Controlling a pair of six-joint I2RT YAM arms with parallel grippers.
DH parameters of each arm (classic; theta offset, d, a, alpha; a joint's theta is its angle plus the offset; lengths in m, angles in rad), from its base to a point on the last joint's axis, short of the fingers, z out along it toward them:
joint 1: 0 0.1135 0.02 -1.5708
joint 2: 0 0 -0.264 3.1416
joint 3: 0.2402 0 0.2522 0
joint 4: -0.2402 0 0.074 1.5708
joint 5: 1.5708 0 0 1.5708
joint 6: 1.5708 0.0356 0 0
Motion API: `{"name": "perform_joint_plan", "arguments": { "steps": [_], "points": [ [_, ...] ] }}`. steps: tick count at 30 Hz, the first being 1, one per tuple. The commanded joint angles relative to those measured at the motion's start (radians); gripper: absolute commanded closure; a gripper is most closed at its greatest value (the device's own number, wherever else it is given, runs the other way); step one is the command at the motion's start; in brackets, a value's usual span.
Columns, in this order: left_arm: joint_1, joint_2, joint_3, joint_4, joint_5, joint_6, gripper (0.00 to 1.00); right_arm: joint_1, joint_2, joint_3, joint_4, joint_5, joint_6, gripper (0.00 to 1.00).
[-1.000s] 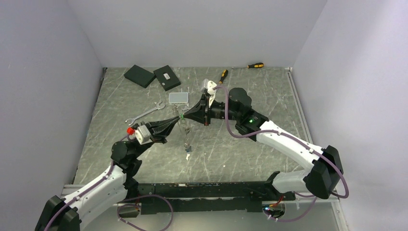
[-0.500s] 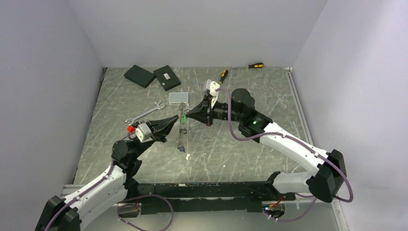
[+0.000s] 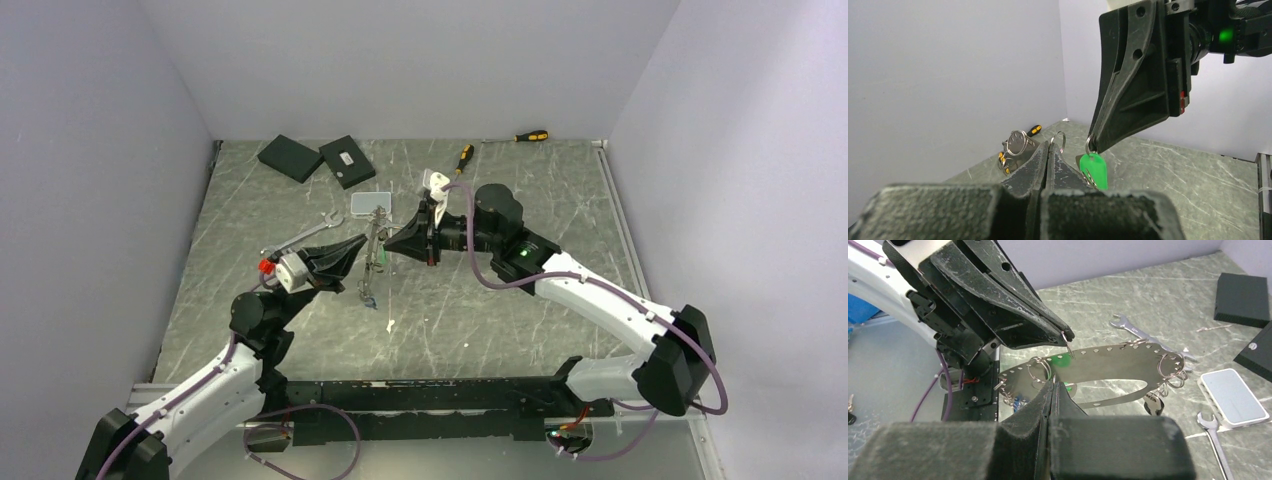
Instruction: Put the keys on the keyring
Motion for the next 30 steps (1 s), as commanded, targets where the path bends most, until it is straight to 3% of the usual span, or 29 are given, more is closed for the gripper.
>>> {"name": "perform_joint_plan", "arguments": {
  "steps": [1,30],
  "points": [
    [0.004,-0.017,0.004,0.069,-0.005,-0.029,1.0,-0.004,0.018,0.045,0.04,-0.039,0.01,1.0],
    [0.006,-0.006,0.008,0.063,0.038,-0.035,1.0,-0.004,0.06,0.112,0.038,-0.048,-0.025,1.0]
  ]
}}
